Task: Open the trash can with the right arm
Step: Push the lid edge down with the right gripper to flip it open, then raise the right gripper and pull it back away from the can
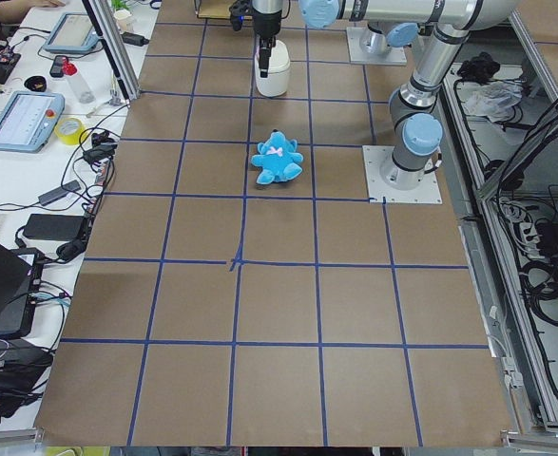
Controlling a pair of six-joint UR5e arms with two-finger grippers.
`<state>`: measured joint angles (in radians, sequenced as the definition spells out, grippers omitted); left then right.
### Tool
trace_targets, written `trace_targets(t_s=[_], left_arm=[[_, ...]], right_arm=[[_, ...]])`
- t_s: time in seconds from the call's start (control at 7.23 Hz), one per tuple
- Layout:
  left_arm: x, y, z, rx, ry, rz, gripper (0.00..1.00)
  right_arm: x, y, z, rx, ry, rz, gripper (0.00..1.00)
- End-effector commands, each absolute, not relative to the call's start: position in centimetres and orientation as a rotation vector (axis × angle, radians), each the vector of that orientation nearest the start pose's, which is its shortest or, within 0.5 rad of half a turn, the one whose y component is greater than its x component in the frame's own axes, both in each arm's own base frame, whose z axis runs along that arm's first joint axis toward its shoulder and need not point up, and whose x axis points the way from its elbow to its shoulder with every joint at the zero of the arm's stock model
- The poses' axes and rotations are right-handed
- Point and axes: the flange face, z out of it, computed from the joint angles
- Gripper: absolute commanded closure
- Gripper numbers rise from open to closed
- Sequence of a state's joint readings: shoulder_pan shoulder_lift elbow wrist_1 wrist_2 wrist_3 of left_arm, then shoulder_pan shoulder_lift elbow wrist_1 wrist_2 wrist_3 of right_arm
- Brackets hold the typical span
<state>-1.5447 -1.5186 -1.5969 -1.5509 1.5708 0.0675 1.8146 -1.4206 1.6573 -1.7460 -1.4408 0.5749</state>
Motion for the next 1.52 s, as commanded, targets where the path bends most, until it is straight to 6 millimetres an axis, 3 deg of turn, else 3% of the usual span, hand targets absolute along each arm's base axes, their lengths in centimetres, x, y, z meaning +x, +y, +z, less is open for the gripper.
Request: trace_targets(t_s=[0.0, 0.28, 0.55, 0.83, 0.97, 1.11, 1.38], left_arm=[[-12.1, -47.7, 50.2, 0.065, 3.138, -0.072, 0.0], [-12.1, -47.7, 50.2, 0.065, 3.138, -0.072, 0.0], [-12.1, -47.7, 50.2, 0.065, 3.138, -0.072, 0.0], [-12.1, -47.7, 50.2, 0.065, 3.138, -0.072, 0.0], [-12.1, -47.7, 50.2, 0.065, 3.138, -0.072, 0.0], [-12.1, -47.7, 50.2, 0.065, 3.138, -0.072, 0.0], [-12.1, -47.7, 50.2, 0.065, 3.138, -0.072, 0.0]], right_arm=[[26.8, -49.5, 43.8, 0.519, 3.007, 0.202, 1.0], [25.7, -50.5, 46.5, 0.525, 3.007, 0.161, 1.0], [21.5, -52.1, 47.5, 0.299, 3.045, 0.175, 1.0], [17.3, -53.5, 48.0, 0.057, 3.083, 0.149, 0.86], [16.2, -53.8, 47.9, -0.069, 3.096, 0.144, 0.52], [15.8, -54.0, 48.0, -0.194, 3.096, 0.127, 0.01], [12.3, -54.9, 47.9, -0.254, 3.087, 0.132, 0.0]])
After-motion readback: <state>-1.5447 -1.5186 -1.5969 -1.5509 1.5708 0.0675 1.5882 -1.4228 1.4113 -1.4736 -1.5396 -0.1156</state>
